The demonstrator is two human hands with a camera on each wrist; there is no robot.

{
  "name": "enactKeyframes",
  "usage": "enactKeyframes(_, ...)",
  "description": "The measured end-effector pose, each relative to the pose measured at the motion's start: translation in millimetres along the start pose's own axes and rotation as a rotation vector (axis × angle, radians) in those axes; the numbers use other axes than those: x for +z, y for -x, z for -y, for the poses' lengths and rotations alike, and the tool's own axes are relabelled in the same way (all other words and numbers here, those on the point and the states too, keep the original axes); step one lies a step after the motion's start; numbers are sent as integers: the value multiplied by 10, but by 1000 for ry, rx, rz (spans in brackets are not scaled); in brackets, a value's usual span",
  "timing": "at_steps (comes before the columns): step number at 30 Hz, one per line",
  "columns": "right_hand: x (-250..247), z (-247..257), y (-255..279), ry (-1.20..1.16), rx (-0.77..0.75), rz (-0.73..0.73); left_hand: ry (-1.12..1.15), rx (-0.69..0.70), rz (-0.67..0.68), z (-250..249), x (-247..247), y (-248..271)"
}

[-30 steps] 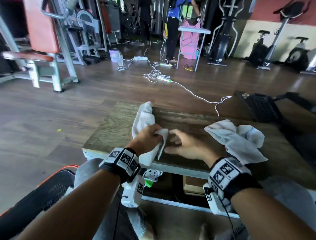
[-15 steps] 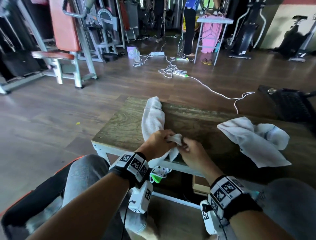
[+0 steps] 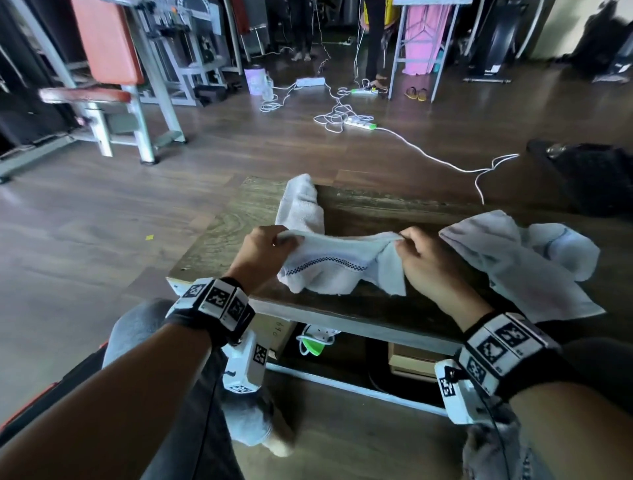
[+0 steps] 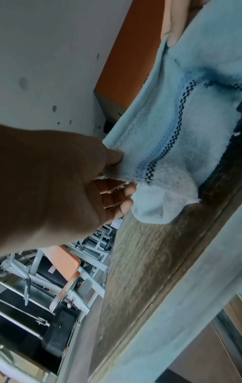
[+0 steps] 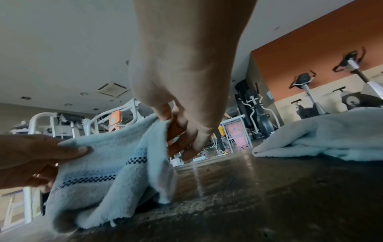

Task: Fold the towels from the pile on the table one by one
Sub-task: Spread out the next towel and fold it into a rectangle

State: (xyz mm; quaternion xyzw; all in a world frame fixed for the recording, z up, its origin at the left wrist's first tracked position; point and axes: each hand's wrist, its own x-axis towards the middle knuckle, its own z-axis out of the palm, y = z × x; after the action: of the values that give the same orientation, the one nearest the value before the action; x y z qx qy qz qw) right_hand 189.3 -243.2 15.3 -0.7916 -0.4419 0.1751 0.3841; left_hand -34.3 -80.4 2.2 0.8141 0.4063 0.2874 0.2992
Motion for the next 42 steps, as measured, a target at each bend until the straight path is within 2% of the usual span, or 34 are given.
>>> enactKeyframes(4, 81, -76, -27, -49, -112, 71, 62, 37, 15, -55, 85, -89)
enactKeyframes(8, 142, -123, -32, -49, -187, 106, 37, 74, 88, -150, 214, -203)
enactKeyframes(16, 179, -175, -182, 48, -123, -16, 158, 93, 51, -402, 457, -162)
enactKeyframes(21, 262, -51, -197, 46, -204, 126, 257, 98, 30, -412, 511, -79)
enactKeyframes(24, 377, -27, -180, 131, -293, 198, 308, 81, 6, -464, 428, -51)
enactKeyframes(27, 426, -102, -200, 180, -266, 214, 347, 54, -94, -478, 253, -43)
enactKeyframes(31, 371, -185, -256, 272, -173, 207, 429, 61, -366, -418, -110, -102)
enactKeyframes(34, 316, -172, -281, 253, -198, 73, 374, 83, -549, -332, -334, -119)
enactKeyframes(36, 286, -144, -303, 167, -242, -56, 321, 67, -593, -239, -384, -122)
enactKeyframes(37, 278, -132, -315, 107, -254, -111, 268, 38, -583, -191, -380, -119)
enactKeyframes(39, 298, -125, -337, 25, -248, -154, 118, -69, -456, -36, -332, -115)
enactKeyframes(42, 411, -124, -341, 47, -193, -13, -72, -179, -194, 187, -170, -75)
